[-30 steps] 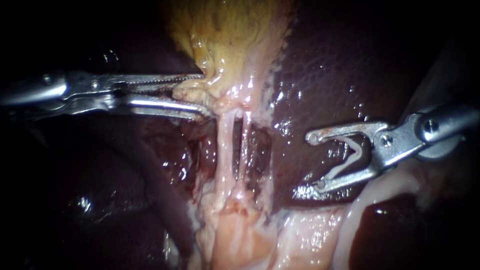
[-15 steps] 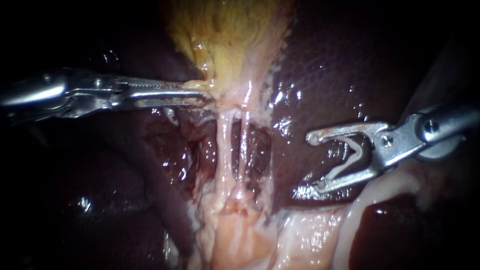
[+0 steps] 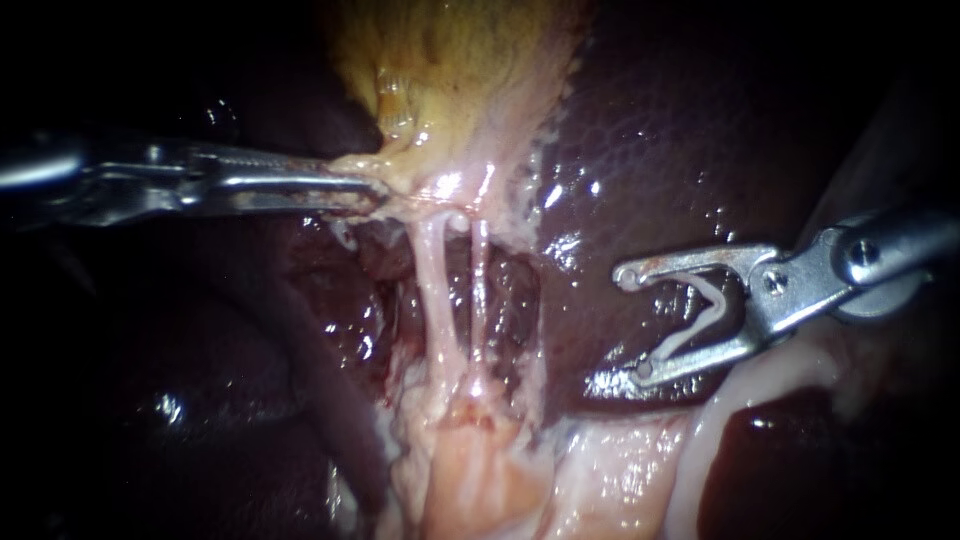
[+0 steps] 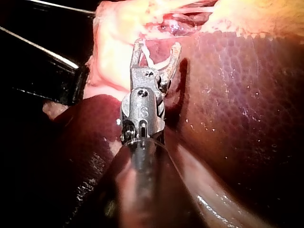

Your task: Grabbing gallbladder

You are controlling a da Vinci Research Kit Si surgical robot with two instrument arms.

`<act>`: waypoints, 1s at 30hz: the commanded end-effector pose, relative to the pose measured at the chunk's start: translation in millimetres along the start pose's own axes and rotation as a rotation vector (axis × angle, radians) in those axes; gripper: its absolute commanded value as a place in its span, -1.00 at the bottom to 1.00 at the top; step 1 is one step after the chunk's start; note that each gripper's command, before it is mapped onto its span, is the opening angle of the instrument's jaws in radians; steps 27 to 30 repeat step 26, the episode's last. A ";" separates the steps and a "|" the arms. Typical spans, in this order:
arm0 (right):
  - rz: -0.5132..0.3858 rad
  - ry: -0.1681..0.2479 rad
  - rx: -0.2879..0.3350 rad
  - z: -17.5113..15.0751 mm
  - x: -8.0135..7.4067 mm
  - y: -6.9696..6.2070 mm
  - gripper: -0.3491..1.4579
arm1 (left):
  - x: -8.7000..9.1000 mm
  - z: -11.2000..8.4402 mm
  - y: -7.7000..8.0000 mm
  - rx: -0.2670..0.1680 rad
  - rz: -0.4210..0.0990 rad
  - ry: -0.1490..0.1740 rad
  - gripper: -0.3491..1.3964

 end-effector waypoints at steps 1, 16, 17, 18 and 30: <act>0.000 0.000 0.000 0.0 0.0 0.0 -0.10 | 0.5 -0.6 0.0 0.000 -0.002 0.010 -1.00; 0.006 0.000 -0.001 0.1 0.0 0.1 -0.10 | 4.6 -5.4 1.1 0.015 -0.011 0.062 -1.00; 0.006 0.000 -0.001 0.1 0.0 0.1 -0.10 | 4.5 -5.3 1.1 0.016 -0.011 0.062 -1.00; 0.006 0.000 -0.001 0.1 0.0 0.1 -0.10 | 4.5 -5.3 1.1 0.016 -0.010 0.062 -1.00; 0.006 0.000 -0.001 0.1 0.0 0.1 -0.10 | 4.4 -5.2 1.1 0.017 -0.010 0.062 -1.00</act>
